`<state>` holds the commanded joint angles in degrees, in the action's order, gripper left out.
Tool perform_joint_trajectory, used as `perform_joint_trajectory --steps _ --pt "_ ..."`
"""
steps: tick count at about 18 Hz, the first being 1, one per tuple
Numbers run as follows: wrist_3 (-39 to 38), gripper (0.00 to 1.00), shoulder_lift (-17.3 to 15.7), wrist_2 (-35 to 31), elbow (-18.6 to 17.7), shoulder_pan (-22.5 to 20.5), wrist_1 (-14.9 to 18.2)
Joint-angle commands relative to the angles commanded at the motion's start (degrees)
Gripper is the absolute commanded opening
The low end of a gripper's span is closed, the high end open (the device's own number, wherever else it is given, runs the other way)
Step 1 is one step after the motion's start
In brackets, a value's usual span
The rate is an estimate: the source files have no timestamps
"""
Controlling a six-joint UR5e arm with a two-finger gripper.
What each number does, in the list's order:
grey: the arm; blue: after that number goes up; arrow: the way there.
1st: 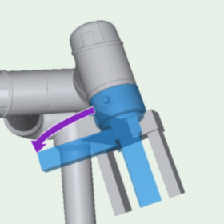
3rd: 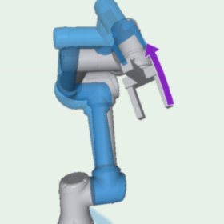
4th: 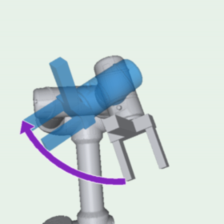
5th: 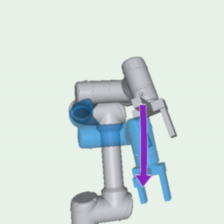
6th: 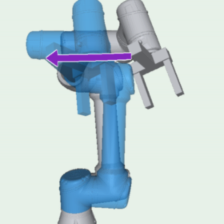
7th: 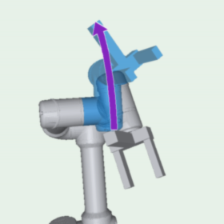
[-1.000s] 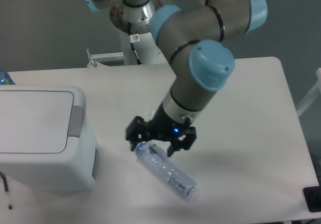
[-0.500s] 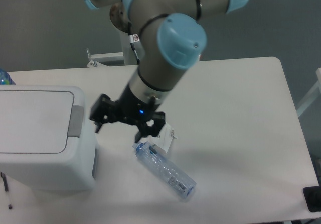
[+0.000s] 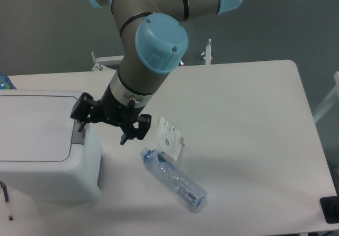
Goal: Open the trash can
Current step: 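Hook the gripper under the lid edge and lift the lid open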
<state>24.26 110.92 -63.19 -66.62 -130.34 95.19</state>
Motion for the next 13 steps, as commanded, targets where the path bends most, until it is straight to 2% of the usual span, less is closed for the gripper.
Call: perform_joint_trajectory --steps 13 --pt "-0.1 1.00 1.2 -1.1 0.0 0.0 -0.4"
